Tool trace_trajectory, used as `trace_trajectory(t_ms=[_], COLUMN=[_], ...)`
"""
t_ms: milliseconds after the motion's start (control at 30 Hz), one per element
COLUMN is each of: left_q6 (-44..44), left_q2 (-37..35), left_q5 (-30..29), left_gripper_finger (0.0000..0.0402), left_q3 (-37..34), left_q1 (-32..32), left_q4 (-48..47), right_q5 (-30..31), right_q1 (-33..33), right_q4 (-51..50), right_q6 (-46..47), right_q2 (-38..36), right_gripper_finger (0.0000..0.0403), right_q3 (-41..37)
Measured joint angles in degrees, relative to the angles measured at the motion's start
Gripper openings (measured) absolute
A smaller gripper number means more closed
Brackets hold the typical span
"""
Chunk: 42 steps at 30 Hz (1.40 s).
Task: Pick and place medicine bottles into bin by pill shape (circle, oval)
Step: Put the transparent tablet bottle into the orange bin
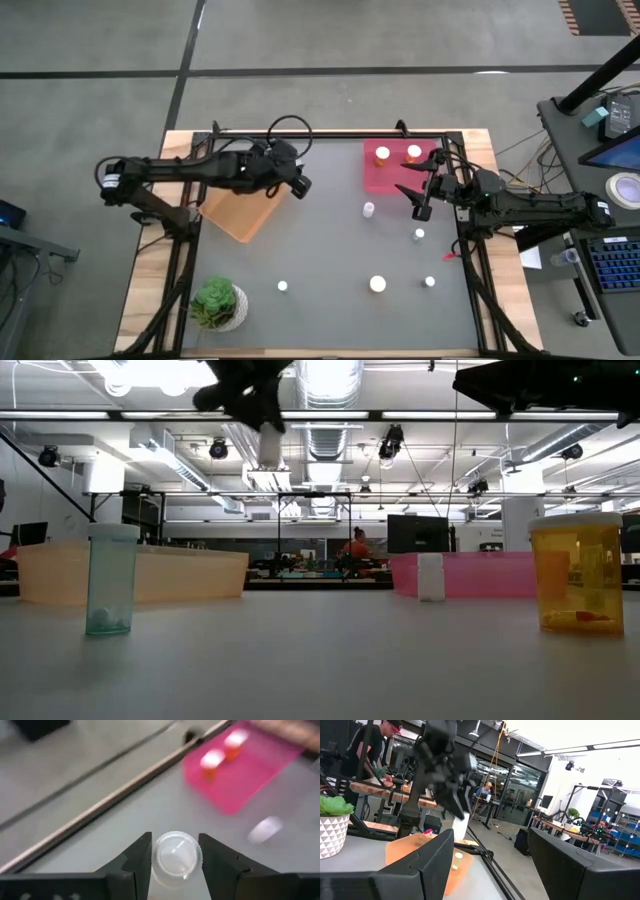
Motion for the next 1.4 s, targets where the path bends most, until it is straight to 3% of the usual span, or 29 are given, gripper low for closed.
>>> trace_trajectory(t_ms=[100,467,733,933,1067,1400], left_q6=[-4.34,-2.46,-7.60,-7.51,-8.03,-7.34], left_q2=[0.81,3.62,3.57,3.55,3.55,3.53], left_q5=[3.26,46.32,69.58,79.32,80.82,81.47], left_gripper_finger=[0.0125,0.0125,0.0126,0.0126,0.0126,0.0126], left_q3=[-0.12,-0.15,-0.21,-0.28,-0.28,-0.28], left_q1=[1.17,3.33,3.06,2.59,2.59,2.59], left_q4=[-7.09,-8.76,-0.31,22.17,31.73,32.93], right_q5=[0.02,0.02,-0.01,-0.01,-0.01,-0.01], right_q1=[-0.01,0.00,0.02,0.01,-0.01,0.02], right_q4=[0.00,0.00,0.00,-0.02,-0.02,-0.04], right_q6=[0.00,0.01,0.06,0.04,0.02,-0.35], right_q2=[-0.02,0.00,0.00,-0.02,-0.02,0.01], right_gripper_finger=[0.0247,0.0247,0.0247,0.0247,0.0247,0.0247], right_q3=[0.00,0.00,0.00,0.00,0.00,0.00])
